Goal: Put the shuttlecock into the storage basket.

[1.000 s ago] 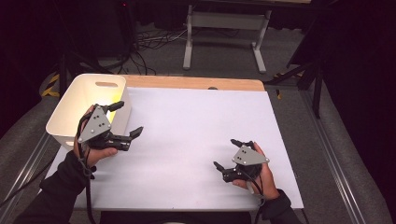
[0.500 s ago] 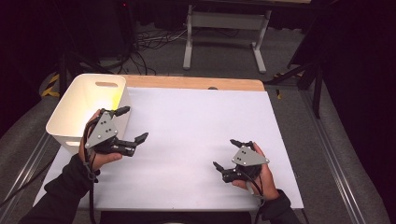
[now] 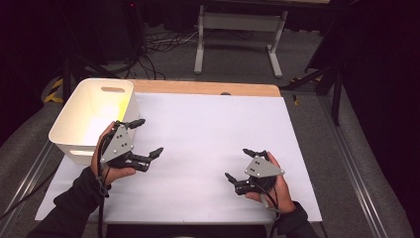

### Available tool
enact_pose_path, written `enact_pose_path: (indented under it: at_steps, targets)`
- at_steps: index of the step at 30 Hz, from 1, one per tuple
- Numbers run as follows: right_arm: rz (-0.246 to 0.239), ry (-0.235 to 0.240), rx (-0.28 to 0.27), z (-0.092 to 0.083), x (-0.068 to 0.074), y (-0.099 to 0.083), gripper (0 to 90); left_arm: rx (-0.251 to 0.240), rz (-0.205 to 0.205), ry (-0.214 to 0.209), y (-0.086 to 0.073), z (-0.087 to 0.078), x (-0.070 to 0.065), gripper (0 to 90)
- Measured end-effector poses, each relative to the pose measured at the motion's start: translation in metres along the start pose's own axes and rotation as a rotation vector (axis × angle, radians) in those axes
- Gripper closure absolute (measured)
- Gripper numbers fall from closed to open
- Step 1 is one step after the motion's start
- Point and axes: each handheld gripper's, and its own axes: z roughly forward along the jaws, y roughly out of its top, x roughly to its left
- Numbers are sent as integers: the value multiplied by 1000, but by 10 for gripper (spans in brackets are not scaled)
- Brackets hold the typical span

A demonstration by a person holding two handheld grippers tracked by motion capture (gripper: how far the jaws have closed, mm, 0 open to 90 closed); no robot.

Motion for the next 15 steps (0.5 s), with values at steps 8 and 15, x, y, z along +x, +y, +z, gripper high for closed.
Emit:
enact_pose_path:
  at_steps: [8,15]
  targets:
    - [-9,4,0,0,4,2,75,8,17,-6,-9,5,-8,62]
    - [-12,9,0,1,6,3,75,18,30,-21,-14,8,-14,62]
